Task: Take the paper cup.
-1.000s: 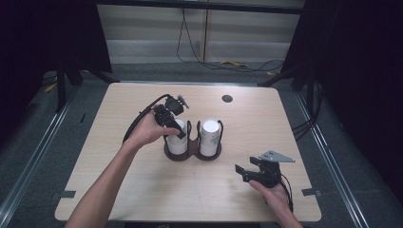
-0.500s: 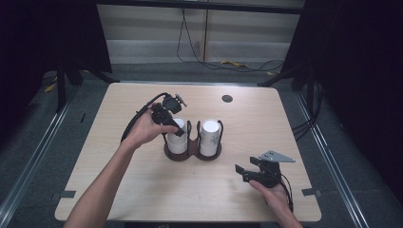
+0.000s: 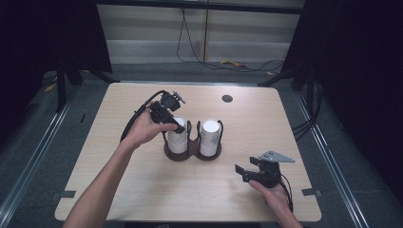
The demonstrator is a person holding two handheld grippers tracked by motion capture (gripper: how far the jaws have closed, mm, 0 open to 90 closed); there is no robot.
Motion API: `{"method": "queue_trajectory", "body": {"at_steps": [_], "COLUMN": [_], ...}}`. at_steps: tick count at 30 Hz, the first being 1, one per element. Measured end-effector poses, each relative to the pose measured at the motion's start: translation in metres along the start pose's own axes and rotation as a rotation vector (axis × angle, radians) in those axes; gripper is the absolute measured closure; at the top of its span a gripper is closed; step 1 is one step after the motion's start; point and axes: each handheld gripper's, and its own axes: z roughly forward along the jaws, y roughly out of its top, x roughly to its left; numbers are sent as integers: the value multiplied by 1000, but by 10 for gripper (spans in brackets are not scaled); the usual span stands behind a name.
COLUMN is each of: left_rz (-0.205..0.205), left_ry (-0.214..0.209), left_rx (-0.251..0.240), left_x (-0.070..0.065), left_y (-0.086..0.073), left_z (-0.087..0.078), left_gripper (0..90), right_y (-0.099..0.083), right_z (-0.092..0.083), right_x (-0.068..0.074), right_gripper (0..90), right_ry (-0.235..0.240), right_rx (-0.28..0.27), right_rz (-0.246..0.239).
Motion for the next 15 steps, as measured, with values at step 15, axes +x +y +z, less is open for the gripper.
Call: {"method": "queue_trajectory", "body": {"at_steps": [15], "left_rz": [-15], "left_ry": [6], "left_rx": [-45], "left_x": [2], "left_y": [-3], "left_z": [-7], "left_gripper": [366], "right_y": [0], "right_z": [0], "right_x": [0], "right_gripper": [271], "right_ry": [-7], "right_rx": [0], "right_rz": [0]}}
